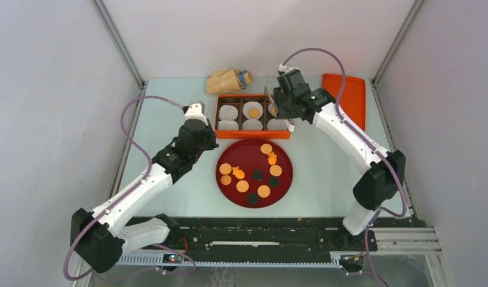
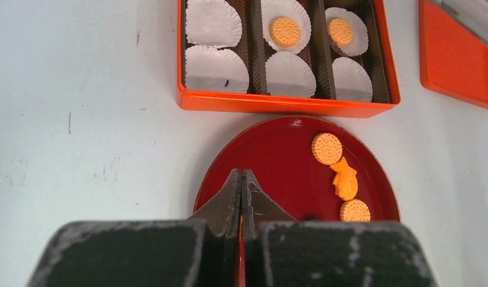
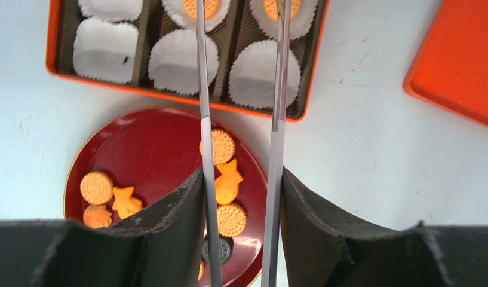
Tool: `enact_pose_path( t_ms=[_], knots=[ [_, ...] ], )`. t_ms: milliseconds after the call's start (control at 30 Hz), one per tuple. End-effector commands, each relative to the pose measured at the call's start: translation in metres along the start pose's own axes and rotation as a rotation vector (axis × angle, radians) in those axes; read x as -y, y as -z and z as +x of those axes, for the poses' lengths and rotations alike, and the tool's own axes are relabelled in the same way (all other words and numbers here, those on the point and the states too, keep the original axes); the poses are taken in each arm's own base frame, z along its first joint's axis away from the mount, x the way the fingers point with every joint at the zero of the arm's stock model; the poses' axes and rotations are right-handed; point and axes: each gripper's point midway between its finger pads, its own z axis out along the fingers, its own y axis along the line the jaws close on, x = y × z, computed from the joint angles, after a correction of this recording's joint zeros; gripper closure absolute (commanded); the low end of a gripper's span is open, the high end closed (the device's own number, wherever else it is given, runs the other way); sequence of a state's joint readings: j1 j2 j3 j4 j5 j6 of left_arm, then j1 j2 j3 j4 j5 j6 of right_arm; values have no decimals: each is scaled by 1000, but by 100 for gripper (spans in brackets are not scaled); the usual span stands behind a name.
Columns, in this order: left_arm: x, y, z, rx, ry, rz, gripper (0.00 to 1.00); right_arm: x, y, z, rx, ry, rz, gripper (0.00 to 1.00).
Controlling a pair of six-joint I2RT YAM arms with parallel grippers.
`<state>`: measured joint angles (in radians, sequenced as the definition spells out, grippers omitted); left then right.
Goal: Pack the cookies
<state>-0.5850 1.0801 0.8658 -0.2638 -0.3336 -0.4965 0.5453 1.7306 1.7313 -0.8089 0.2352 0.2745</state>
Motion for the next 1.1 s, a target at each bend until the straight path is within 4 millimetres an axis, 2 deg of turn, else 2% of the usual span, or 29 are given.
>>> enact_pose_path(
  t_ms=[0,133,233,300,367,667,867,1067],
  knots=[
    [2,9,-20,66,12,7,100,-22,31,25,-7,68,-45,49],
    [-4,14,-24,92,16,-17,100,-51,57,71,-51,131,-115,49],
    [-3,15,-24,87,19,-13,100,-71,69,110,-105,162,-169,49],
    [-1,14,-22,79,24,-4,100,-78,74,130,-134,171,-175,49],
    [0,14,-21,73,28,5,100,-75,72,142,-151,183,-148,49],
    [1,19,-24,84,36,19,100,-52,57,162,-184,195,-52,49],
    [3,19,-24,83,41,28,100,-40,54,178,-217,183,-21,49],
    [6,18,-24,79,44,40,100,-33,53,182,-220,177,6,49]
  ],
)
